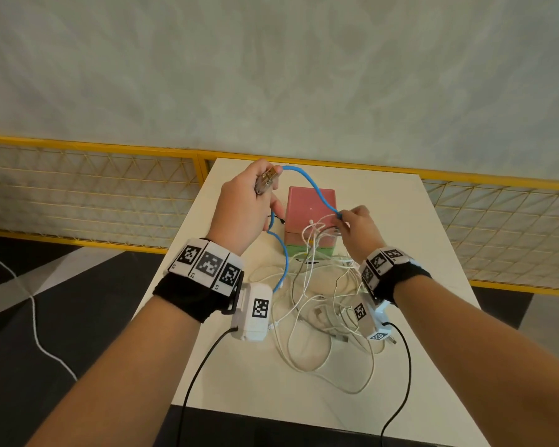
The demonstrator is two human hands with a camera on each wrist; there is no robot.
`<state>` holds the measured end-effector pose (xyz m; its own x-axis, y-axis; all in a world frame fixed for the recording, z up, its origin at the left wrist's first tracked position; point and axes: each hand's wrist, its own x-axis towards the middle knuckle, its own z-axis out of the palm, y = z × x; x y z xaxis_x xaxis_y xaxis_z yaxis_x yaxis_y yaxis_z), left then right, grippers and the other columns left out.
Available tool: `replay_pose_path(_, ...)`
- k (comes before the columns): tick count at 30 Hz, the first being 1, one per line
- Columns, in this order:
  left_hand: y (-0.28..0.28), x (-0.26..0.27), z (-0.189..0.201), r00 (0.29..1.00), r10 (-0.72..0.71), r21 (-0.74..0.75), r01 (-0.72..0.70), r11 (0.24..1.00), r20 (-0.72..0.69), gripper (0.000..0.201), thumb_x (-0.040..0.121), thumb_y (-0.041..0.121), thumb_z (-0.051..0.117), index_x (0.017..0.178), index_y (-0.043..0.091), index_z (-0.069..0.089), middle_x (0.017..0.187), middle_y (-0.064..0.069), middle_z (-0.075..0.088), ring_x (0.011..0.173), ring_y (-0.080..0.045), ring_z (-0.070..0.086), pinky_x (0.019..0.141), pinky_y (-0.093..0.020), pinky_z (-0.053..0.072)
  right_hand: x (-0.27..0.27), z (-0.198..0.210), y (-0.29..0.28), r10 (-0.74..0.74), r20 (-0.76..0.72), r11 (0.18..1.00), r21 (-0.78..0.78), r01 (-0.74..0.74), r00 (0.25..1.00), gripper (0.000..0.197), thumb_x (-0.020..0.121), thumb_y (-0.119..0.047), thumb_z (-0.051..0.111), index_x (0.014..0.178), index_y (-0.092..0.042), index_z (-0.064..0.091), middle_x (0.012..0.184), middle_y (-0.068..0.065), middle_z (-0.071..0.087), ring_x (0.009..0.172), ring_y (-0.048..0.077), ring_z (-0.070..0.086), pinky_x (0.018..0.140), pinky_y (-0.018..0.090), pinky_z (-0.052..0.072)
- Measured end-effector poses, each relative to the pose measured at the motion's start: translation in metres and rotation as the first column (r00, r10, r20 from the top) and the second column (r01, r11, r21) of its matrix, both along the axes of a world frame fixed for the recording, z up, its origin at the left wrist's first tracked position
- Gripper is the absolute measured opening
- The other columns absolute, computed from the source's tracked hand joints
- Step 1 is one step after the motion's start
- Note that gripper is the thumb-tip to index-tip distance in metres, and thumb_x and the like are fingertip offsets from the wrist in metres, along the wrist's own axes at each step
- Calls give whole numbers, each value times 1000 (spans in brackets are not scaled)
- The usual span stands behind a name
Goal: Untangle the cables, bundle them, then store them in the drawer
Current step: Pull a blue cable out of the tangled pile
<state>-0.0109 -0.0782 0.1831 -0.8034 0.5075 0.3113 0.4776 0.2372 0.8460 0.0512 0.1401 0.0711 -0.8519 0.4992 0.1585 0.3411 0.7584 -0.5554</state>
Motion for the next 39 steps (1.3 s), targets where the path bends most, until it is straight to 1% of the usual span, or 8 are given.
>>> replay_pose_path(6, 2, 0, -6, 1000, -4, -39, 5, 999, 23, 27, 103, 31, 45, 77, 24, 48, 60, -7, 68, 35, -16, 43, 41, -35, 45, 2, 1, 8, -66, -15, 983, -173, 63, 998, 22, 100, -22, 34, 102, -13, 54, 90, 10, 63, 77, 26, 62, 70, 35, 51)
replay_pose_path(10, 4, 3, -6, 999, 7, 3, -7, 1000, 32, 27, 102, 35, 46, 80, 18, 50, 59, -6, 67, 38, -20, 43, 41, -36, 44, 6, 0, 10, -86, -37, 992, -98, 82, 996, 18, 97, -21, 48, 106, -11, 60, 99, 10, 57, 78, 21, 53, 73, 29, 42)
replay_pose_path(16, 5, 6, -3, 1000, 13, 82, -13, 997, -2, 28, 102, 33, 45, 85, 11, 50, 57, -8, 65, 36, -18, 41, 42, -30, 38, 2, -7, 9, -110, 202, 993, -16, 115, 973, 28, 101, -30, 33, 109, -7, 48, 89, 11, 63, 77, 30, 57, 71, 39, 48)
replay_pose_path(20, 2, 0, -1, 1000, 28, 100, -27, 995, -9, 28, 101, 35, 46, 84, 13, 52, 56, -5, 64, 38, -22, 42, 42, -26, 39, 8, -7, 12, -101, 118, 990, -85, 112, 988, 16, 97, -18, 45, 105, -9, 55, 99, 12, 66, 87, 31, 61, 77, 39, 50)
replay_pose_path(24, 3, 2, -2, 997, -75, -4, 75, 997, -4, 26, 98, 36, 53, 82, 16, 59, 53, 2, 65, 37, -19, 43, 41, -23, 40, 17, 27, -8, 172, -116, 956, -222, -194, 978, 21, 85, -11, 64, 103, -18, 58, 97, -4, 65, 93, 15, 65, 88, 31, 50)
replay_pose_path(30, 3, 22, 3, 966, -242, -67, 236, 969, -91, 12, 89, 29, 69, 95, 21, 63, 52, 17, 56, 45, 1, 45, 54, -20, 36, 44, 109, -62, 360, -334, 841, -288, -458, 871, 17, 87, -2, 60, 104, -5, 59, 85, 2, 67, 73, 11, 67, 70, 22, 55)
replay_pose_path(34, -10, 23, 22, 963, -268, 145, 269, 952, -25, 47, 82, 13, 75, 115, 25, 44, 66, -3, 39, 55, -7, 34, 57, -17, 34, 78, 149, -78, 425, -206, 859, -214, -465, 881, 9, 87, -8, 63, 96, -9, 62, 73, -2, 67, 59, 16, 69, 60, 29, 56)
replay_pose_path(39, -21, 33, 49, 876, -423, 324, 341, 882, 230, 17, 91, 21, 46, 87, 20, 63, 68, 3, 36, 59, -11, 33, 55, -23, 29, 135, 180, -108, 695, 40, 689, -319, -650, 718, 12, 82, -22, 71, 87, -11, 66, 69, 1, 69, 58, 13, 64, 57, 26, 50)
